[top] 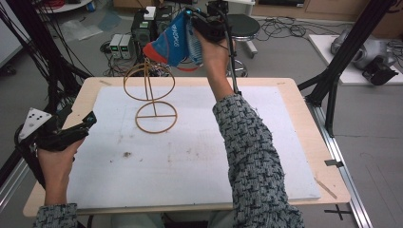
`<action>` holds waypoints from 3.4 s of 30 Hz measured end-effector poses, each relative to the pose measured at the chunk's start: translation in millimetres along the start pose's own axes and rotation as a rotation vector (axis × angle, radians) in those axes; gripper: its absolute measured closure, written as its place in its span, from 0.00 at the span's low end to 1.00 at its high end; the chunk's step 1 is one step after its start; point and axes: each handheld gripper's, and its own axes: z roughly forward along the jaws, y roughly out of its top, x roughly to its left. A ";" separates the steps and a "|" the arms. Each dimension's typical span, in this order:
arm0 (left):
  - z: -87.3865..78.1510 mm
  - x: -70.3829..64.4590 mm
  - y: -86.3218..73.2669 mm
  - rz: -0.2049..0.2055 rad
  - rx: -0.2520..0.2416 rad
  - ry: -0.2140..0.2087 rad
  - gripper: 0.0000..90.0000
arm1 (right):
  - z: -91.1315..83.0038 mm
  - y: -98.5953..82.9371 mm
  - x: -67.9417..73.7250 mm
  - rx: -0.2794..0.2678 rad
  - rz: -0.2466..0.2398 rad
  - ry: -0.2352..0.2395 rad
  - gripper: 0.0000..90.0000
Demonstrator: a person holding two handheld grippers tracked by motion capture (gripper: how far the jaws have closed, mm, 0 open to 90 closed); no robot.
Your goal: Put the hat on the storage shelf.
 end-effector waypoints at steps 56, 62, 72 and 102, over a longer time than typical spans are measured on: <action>-2.2 2.3 1.4 -0.002 -0.008 0.003 0.16 | 35.8 -62.0 70.4 0.177 0.067 0.285 0.98; -1.3 0.9 1.0 -0.002 -0.005 0.000 0.16 | 32.6 -60.3 80.2 0.174 0.081 0.306 0.98; -4.0 3.8 1.7 -0.005 -0.009 0.005 0.16 | 42.1 -76.9 77.0 0.219 0.043 0.264 0.98; -1.6 1.7 0.7 -0.004 -0.005 -0.004 0.16 | 54.7 -106.1 56.5 0.225 0.083 0.212 0.80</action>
